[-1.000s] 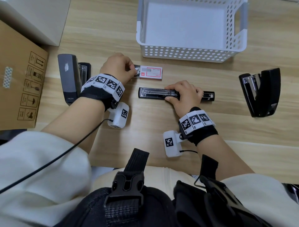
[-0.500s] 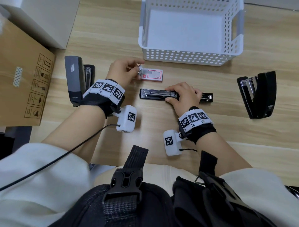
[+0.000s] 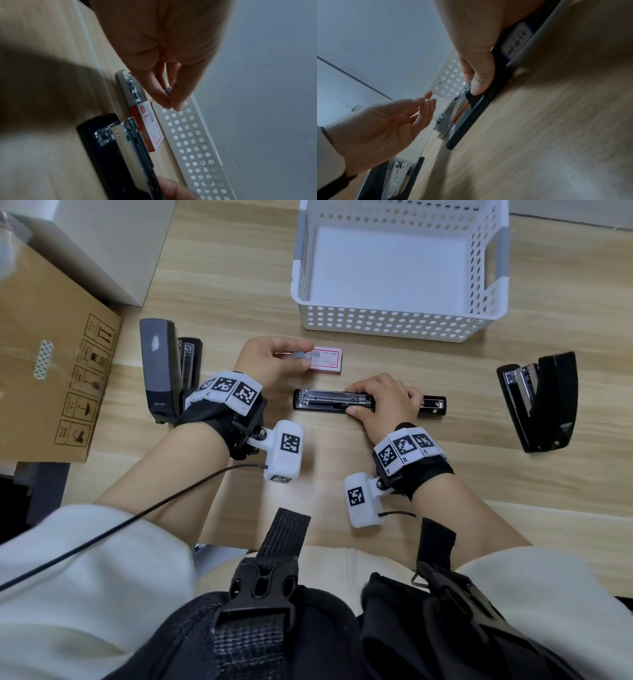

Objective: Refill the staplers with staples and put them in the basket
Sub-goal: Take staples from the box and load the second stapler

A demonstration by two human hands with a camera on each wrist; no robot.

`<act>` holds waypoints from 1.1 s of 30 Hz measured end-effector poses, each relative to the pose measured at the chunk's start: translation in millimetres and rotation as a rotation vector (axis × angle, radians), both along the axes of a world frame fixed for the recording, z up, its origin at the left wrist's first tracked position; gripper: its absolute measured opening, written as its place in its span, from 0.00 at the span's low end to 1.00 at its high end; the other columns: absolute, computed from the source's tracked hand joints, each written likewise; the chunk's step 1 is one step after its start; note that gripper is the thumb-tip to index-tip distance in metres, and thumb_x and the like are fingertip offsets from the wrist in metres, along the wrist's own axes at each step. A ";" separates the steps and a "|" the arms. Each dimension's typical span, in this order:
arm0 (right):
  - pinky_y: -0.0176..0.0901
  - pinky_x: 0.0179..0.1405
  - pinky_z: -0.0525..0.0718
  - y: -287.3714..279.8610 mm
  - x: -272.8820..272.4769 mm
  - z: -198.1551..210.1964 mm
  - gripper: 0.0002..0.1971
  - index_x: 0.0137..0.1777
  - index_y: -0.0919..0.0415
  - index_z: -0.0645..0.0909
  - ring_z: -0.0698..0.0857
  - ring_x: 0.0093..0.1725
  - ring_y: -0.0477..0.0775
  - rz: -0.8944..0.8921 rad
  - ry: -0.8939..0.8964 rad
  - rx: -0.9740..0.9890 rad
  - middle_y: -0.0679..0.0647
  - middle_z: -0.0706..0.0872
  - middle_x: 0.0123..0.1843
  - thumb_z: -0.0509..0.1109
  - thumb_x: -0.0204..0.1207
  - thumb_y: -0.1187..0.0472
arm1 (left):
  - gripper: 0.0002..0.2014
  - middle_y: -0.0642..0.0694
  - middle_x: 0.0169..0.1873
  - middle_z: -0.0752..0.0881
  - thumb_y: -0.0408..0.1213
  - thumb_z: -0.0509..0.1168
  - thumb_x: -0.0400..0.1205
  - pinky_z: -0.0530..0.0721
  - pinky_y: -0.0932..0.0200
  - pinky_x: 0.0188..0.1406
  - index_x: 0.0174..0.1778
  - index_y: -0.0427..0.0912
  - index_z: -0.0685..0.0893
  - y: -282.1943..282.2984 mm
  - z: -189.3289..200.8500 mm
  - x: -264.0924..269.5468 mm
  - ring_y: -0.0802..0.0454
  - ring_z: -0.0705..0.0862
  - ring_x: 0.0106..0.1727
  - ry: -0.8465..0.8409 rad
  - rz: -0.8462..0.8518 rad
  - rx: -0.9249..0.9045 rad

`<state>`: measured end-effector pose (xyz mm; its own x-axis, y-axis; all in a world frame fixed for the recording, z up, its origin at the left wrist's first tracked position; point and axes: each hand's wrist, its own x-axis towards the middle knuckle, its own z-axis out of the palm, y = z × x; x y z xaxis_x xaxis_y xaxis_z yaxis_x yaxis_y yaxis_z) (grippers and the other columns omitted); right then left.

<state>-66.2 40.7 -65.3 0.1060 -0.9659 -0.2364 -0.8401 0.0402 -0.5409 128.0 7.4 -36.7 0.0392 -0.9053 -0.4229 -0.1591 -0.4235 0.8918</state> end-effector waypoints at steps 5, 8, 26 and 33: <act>0.43 0.64 0.52 -0.6 -0.3 0.2 0.13 0.56 0.43 0.82 0.75 0.62 0.49 -0.002 -0.002 -0.003 0.44 0.81 0.58 0.72 0.71 0.53 | 0.11 0.52 0.31 0.87 0.29 0.65 0.78 0.85 0.71 0.42 0.55 0.41 0.84 4.9 0.1 -3.2 0.65 0.84 0.28 -0.010 -0.001 -0.019; 0.43 0.64 0.52 -0.6 -0.2 -0.3 0.13 0.56 0.43 0.82 0.75 0.63 0.49 0.003 0.006 -0.003 0.44 0.80 0.58 0.72 0.71 0.53 | 0.09 0.44 0.32 0.83 0.26 0.65 0.78 0.85 0.69 0.35 0.52 0.38 0.84 6.3 0.7 -3.5 0.63 0.84 0.26 -0.027 -0.026 -0.032; 0.45 0.66 0.53 0.0 0.1 -4.4 0.13 0.56 0.42 0.82 0.75 0.62 0.49 -0.008 0.015 -0.032 0.44 0.81 0.58 0.72 0.71 0.52 | 0.16 0.44 0.34 0.84 0.22 0.65 0.77 0.84 0.75 0.37 0.60 0.30 0.80 26.2 3.2 -7.9 0.65 0.85 0.27 0.031 0.034 -0.007; 0.46 0.66 0.54 -0.2 0.3 -4.4 0.13 0.56 0.42 0.82 0.75 0.62 0.49 -0.004 0.015 -0.041 0.43 0.81 0.58 0.72 0.71 0.52 | 0.16 0.50 0.26 0.79 0.20 0.67 0.74 0.85 0.73 0.37 0.58 0.34 0.82 29.9 1.5 -10.1 0.62 0.87 0.29 0.053 0.078 -0.038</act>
